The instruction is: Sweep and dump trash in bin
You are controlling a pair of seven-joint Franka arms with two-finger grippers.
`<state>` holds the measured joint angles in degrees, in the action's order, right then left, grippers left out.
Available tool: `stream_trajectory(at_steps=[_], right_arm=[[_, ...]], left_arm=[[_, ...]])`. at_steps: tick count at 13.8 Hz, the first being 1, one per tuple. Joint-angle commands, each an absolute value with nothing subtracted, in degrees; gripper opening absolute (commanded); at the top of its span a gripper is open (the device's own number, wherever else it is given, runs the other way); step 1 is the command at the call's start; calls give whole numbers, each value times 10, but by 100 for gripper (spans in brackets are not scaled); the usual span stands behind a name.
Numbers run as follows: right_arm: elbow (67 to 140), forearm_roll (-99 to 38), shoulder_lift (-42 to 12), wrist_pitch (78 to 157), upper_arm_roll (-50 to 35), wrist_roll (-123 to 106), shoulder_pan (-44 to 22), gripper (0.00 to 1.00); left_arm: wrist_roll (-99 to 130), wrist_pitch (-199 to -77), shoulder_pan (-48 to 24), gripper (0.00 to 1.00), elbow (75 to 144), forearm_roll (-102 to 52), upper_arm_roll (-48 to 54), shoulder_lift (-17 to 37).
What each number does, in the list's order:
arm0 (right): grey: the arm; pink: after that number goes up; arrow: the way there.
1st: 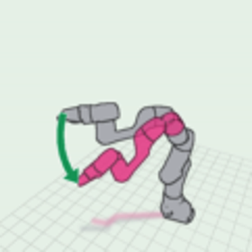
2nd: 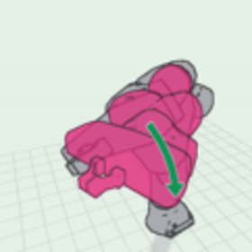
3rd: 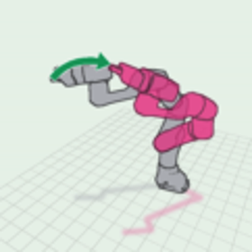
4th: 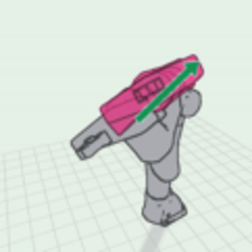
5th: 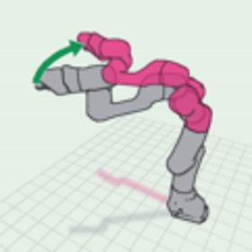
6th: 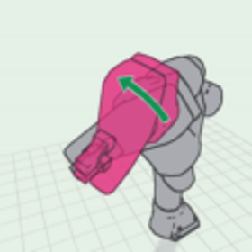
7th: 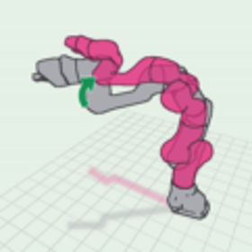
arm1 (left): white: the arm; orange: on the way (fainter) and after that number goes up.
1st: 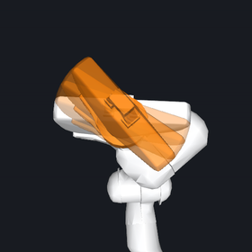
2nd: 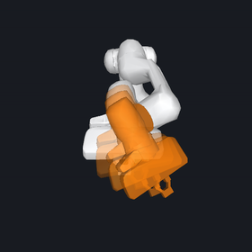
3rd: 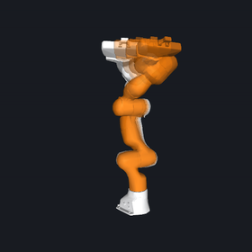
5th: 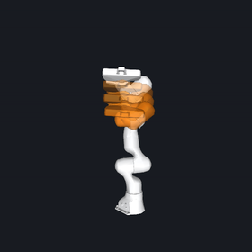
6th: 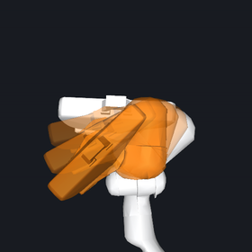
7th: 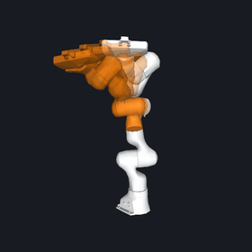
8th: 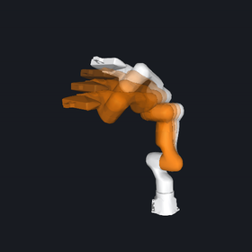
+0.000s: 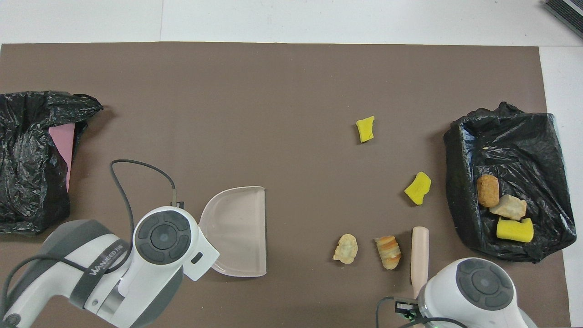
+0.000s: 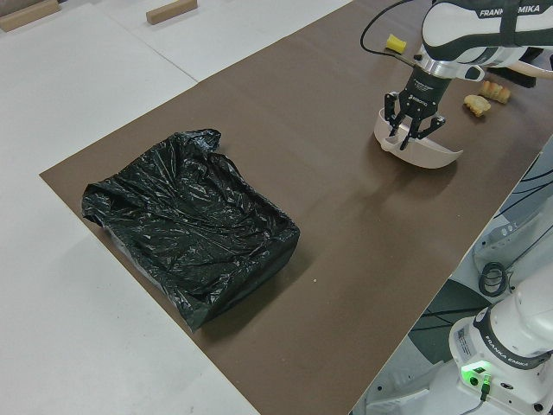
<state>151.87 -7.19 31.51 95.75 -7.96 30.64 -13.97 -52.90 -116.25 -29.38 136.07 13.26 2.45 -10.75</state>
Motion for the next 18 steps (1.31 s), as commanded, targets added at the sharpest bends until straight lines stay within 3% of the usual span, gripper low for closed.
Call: stream_trajectory(at_steps=[1,8,14,18], right_arm=[[1542,-90,331,980,-82,295,-147,0],[1515,-156,242,1094,-82,297,-182,0],[1371,-179,42,1173,-83,351,-241,0],[1327,-188,-18,1214,-83,389,-296,0]], left_arm=[[-454,-1190,-339,0,1390,142,17,-120],[-391,-1214,-374,0,1390,130,18,-105],[-389,-1215,-381,0,1390,123,18,-105],[-386,-1215,-381,0,1390,115,18,-105]])
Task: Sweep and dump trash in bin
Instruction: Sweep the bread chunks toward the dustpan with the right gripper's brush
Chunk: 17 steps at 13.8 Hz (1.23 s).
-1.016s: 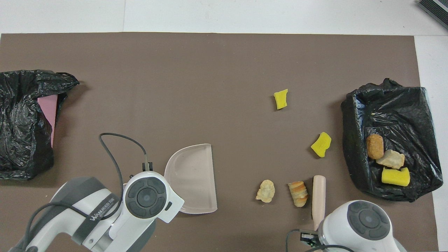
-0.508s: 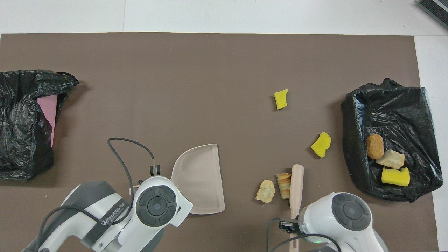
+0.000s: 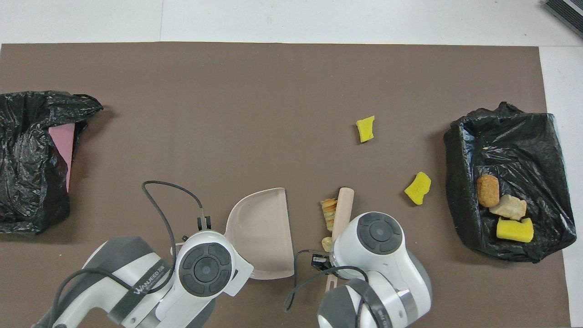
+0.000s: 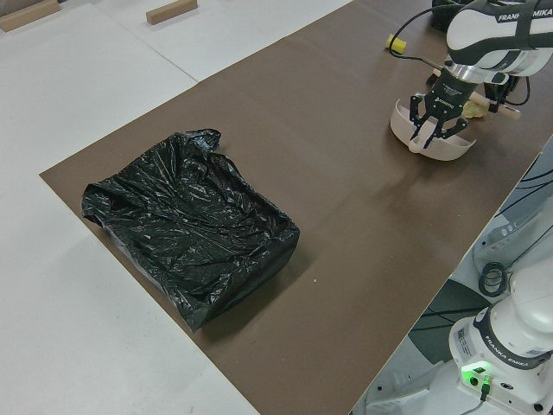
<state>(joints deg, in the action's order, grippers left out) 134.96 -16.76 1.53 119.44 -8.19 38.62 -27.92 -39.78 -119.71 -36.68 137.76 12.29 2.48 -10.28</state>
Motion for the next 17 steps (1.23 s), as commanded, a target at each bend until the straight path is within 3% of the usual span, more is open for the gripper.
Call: stream_trajectory(at_steps=[1,6,9,17], right_arm=[[1320,-205,-18,1217,-83,384,-301,0],[1271,-232,-27,1215,-83,381,-369,0],[1262,-304,-17,1193,-83,361,-376,0],[1238,-291,78,930,-75,295,-309,0]], left_arm=[[-386,-1216,-381,0,1390,112,18,-104],[-380,-1219,-381,0,1389,101,18,-104],[-360,-1218,-386,0,1390,95,18,-104],[-371,-1218,-382,0,1390,85,17,-104]])
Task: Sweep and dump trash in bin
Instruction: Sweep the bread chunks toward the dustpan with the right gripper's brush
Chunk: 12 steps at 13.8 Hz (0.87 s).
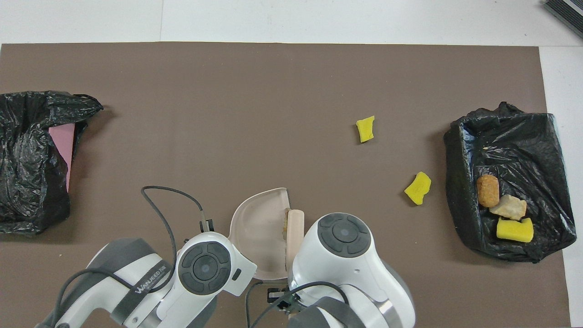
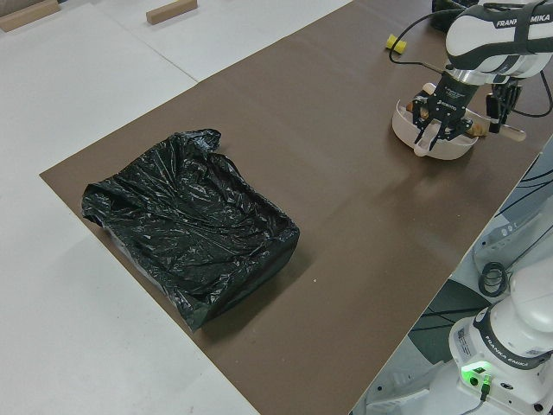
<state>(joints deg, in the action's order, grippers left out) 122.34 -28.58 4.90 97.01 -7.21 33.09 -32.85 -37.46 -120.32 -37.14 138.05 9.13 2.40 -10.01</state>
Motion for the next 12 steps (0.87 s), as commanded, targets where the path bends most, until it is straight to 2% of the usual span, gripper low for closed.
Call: stream_trajectory(at_steps=[1,6,12], right_arm=[[1246,-267,83,919,-75,281,-308,0],[1346,-195,146,896,-74,223,-270,0],[1429,-197,206,906,-76,224,-245,0]], left_arm=[[-374,-1218,-380,0,1390,85,17,-104],[-418,-1225,-383,0,1390,85,17,-102],[-449,-1223,-399,0,1407,85,17,-114]])
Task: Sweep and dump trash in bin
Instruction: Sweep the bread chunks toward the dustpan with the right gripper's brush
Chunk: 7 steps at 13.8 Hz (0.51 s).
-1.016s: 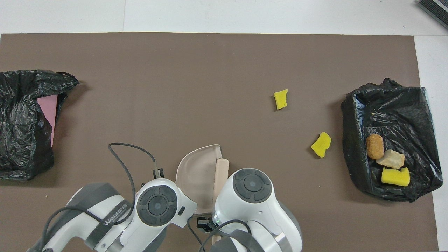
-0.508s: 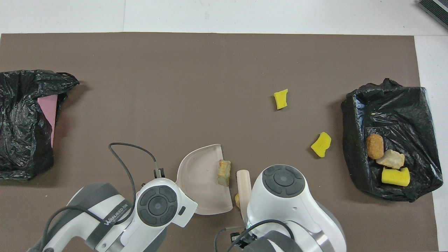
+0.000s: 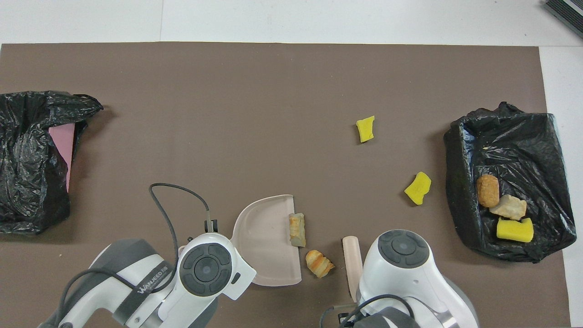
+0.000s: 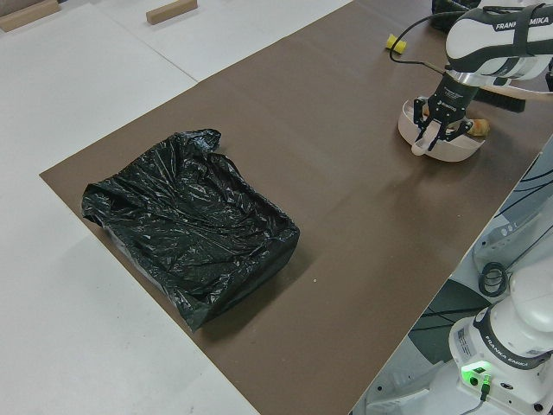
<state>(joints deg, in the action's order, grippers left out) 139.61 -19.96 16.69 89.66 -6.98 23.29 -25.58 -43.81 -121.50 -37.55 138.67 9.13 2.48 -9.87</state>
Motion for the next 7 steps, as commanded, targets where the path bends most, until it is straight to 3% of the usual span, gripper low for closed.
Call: stream_trajectory(at_steps=[1,7], right_arm=[[1441,-205,213,928,-76,226,-248,0],[1464,-257,159,1046,-79,229,-278,0]], left_arm=[[-448,-1223,-405,0,1407,85,17,-115],[-418,-1230,-436,0,1423,85,18,-116]])
